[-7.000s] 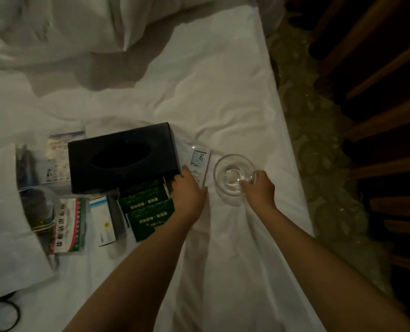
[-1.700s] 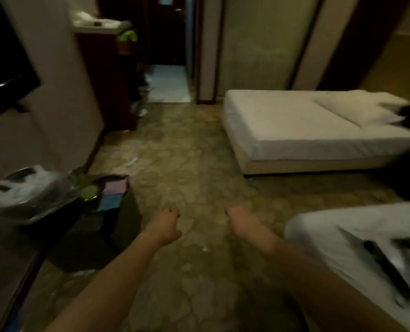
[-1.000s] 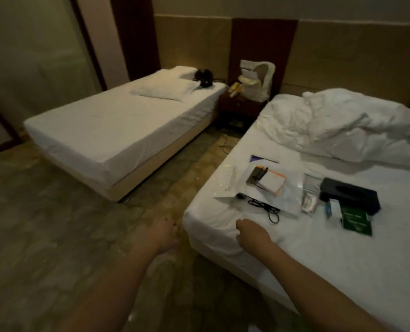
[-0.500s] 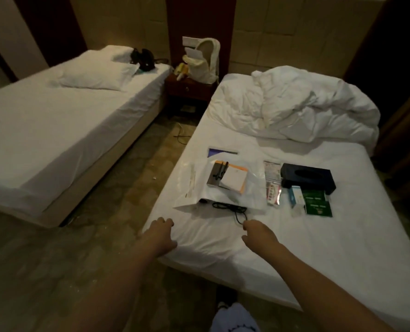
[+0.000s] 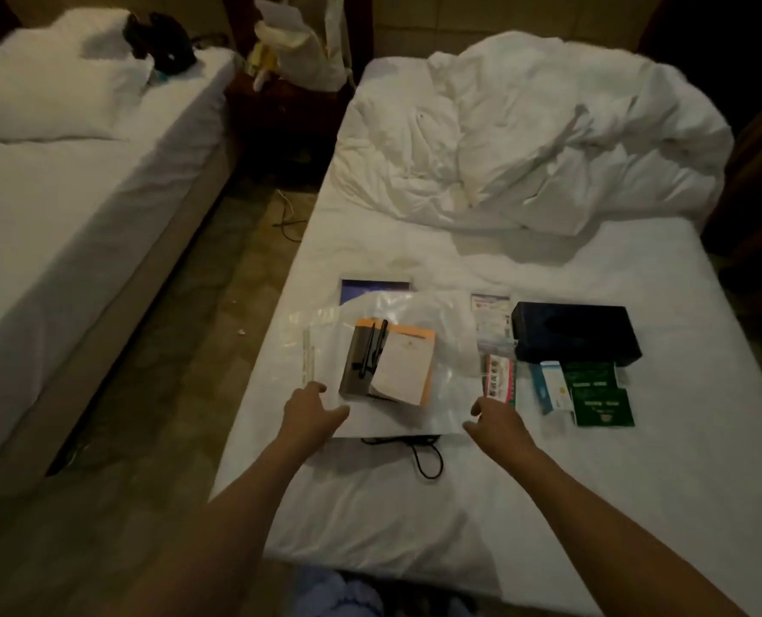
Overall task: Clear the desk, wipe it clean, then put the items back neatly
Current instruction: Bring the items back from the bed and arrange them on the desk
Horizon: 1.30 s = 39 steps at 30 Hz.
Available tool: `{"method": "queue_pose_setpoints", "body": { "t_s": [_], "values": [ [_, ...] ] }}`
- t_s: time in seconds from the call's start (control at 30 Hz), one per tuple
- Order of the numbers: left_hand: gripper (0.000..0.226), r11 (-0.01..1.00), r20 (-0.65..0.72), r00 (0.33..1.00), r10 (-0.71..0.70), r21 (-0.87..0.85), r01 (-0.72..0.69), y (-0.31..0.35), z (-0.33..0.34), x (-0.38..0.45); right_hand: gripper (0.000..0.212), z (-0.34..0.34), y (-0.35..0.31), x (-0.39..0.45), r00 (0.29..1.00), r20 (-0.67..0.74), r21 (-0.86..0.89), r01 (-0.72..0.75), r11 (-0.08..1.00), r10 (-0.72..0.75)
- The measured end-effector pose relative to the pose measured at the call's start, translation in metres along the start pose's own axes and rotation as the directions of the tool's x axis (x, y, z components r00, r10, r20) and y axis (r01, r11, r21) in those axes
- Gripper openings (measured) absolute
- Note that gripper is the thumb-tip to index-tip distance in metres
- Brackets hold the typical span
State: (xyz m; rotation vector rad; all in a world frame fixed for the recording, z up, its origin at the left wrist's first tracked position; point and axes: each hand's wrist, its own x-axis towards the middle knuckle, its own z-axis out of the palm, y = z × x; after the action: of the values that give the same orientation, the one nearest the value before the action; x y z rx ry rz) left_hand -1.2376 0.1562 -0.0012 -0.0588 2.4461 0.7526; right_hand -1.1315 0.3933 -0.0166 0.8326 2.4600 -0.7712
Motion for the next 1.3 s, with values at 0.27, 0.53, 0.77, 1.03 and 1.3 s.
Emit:
{"method": "queue_pose_setpoints", "body": {
  "t_s": [0.27,0.53,0.77,1.03,1.3],
  "values": [
    [0.065,0.938,-0.042,0.985,-0.165,-0.315,0.143,0.035,0.03,0.131,0.046,0.017,0.007,0.113,0.982,-0.015,0.275,-0.178,0.945,0.189],
    [0.07,0.942,-0.013,0.956,-0.292,-0.176,0.285,0.016,0.082,0.214,0.077,0.058,0.037,0.198,0.939,-0.137,0.348,-0.253,0.903,0.317],
    [0.063,0.945,-0.028,0.959,-0.282,-0.184,0.272,0.01,0.105,0.24,0.062,0.064,0.024,0.214,0.934,-0.113,0.574,-0.218,0.79,0.339],
    [0.05,0.965,-0.114,0.973,-0.199,-0.196,0.174,0.024,0.111,0.251,0.05,0.062,0.02,0.218,0.906,-0.188,0.619,-0.191,0.762,0.38],
    [0.038,0.972,-0.159,0.983,-0.097,-0.228,0.059,0.031,0.113,0.23,0.032,0.058,0.01,0.21,0.903,-0.262,0.746,-0.035,0.666,0.341]
  ]
}}
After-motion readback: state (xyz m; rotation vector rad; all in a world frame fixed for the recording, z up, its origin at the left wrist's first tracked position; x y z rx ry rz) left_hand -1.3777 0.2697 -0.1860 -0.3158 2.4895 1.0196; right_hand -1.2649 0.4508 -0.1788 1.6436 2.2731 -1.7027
